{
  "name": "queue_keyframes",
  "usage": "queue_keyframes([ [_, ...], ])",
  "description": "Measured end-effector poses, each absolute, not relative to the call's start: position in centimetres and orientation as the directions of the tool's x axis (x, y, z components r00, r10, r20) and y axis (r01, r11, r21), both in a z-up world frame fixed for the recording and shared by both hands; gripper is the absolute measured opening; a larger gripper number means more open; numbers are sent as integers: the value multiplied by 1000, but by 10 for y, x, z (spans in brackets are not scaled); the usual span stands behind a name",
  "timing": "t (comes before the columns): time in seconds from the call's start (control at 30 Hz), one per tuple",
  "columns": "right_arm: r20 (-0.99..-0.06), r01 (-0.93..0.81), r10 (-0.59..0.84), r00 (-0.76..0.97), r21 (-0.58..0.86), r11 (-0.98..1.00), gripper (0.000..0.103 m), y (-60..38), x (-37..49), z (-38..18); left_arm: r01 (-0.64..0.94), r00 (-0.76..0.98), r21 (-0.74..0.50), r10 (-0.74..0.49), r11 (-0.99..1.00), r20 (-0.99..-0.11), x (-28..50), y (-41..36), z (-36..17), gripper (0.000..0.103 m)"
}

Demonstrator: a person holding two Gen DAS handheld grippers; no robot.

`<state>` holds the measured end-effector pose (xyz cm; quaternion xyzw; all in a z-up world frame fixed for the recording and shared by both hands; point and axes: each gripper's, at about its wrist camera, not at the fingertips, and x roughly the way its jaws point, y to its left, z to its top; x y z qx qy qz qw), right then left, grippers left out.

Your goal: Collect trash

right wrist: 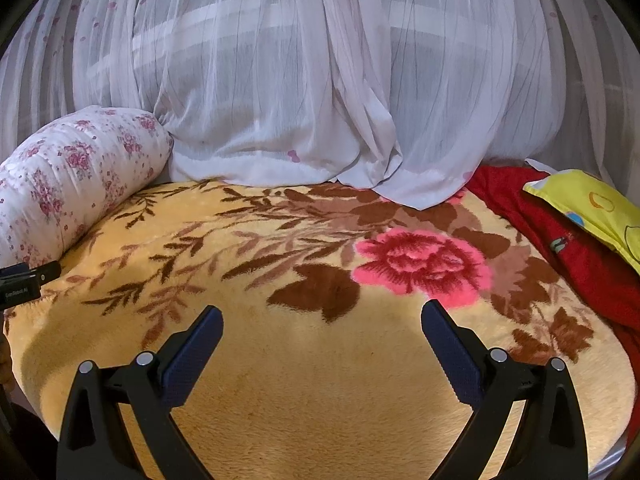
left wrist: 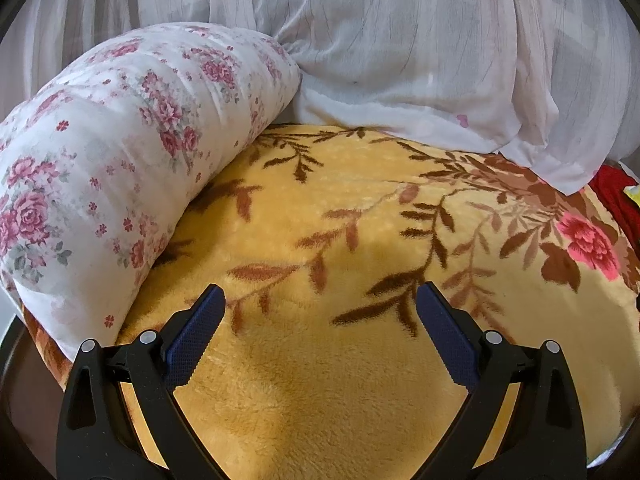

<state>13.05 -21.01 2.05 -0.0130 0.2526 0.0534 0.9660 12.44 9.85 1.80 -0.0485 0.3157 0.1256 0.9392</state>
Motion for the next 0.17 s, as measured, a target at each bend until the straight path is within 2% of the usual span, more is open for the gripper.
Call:
queue_keyframes([
  [0.17, -493, -109, 98, 864, 6, 994, 98, -210, 131, 18, -265, 764, -11, 203, 964, -613, 129, 100, 14, 94],
])
